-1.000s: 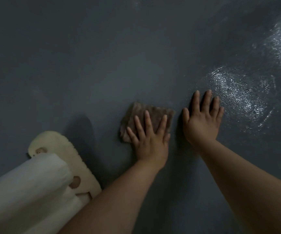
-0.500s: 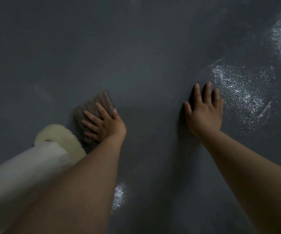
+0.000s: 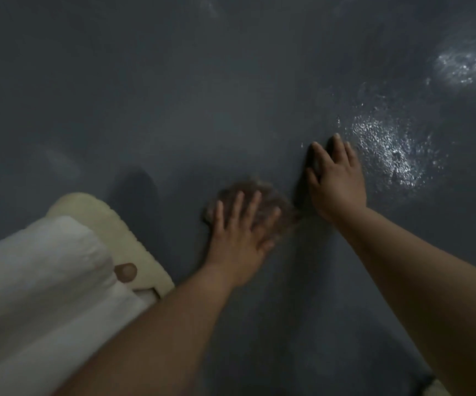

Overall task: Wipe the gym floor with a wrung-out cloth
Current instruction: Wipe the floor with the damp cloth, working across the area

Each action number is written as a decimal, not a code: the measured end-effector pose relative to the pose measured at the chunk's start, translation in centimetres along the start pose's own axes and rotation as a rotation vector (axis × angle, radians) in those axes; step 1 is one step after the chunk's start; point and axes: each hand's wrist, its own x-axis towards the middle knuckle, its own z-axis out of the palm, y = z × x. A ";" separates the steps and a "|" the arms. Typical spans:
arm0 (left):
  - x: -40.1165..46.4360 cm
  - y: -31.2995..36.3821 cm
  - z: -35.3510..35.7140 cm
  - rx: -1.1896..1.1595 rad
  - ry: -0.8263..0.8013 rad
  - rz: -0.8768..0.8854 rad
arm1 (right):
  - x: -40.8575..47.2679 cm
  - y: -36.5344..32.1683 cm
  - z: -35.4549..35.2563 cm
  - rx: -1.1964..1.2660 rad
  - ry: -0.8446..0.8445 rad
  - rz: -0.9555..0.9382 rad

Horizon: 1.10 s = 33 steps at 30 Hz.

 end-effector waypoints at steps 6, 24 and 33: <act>0.6 -2.0 -1.8 -0.319 -0.070 -0.843 | -4.9 0.9 1.3 0.016 0.011 0.024; 7.0 7.7 -4.0 -0.075 -0.184 -0.094 | -8.7 4.7 -0.1 0.096 0.140 0.151; 12.3 7.6 -6.3 -0.121 -0.195 -0.261 | -7.4 6.6 -1.2 0.183 0.158 0.222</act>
